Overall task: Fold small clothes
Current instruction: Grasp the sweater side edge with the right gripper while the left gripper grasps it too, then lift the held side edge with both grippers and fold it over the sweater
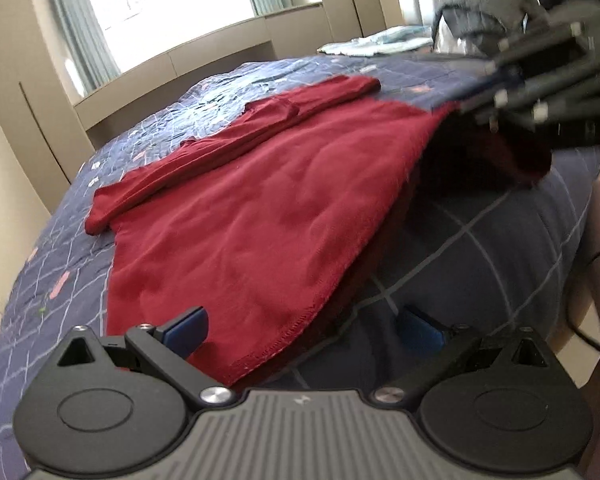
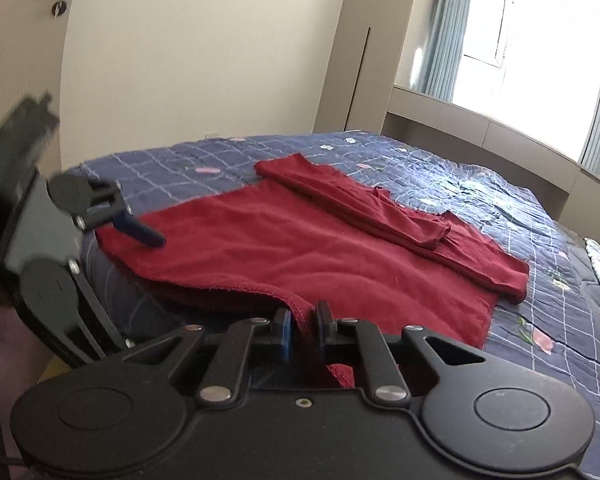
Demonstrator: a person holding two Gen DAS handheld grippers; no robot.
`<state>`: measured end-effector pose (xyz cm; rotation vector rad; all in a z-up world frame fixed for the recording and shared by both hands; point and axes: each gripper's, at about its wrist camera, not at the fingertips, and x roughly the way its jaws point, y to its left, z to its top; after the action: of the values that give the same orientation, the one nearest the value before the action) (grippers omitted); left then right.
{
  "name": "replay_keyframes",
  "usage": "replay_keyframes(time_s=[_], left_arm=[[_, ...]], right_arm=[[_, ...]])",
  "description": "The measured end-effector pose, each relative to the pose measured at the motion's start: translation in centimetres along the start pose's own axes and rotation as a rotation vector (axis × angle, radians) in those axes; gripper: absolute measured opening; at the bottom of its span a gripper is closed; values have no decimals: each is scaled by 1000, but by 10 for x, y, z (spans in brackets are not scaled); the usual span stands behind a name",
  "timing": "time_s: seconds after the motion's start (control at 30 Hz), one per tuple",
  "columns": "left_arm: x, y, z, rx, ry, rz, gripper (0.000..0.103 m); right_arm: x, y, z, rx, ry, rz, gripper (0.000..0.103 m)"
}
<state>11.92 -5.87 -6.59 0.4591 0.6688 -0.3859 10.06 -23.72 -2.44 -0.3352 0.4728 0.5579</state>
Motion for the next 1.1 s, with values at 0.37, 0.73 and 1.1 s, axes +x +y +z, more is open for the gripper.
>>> replay_keyframes(time_s=[0.37,0.73,1.1], left_arm=[[-6,31,-5,-86,-19,47,84],[-8,33,-14,35,20,111,21],[-9,36,-18,78,22,121,8]], right_arm=[[-7,5,-6,6,8,6,12],[-9,4,-8,13,-3,1,11],[2,5,-19,31,73,8,25]])
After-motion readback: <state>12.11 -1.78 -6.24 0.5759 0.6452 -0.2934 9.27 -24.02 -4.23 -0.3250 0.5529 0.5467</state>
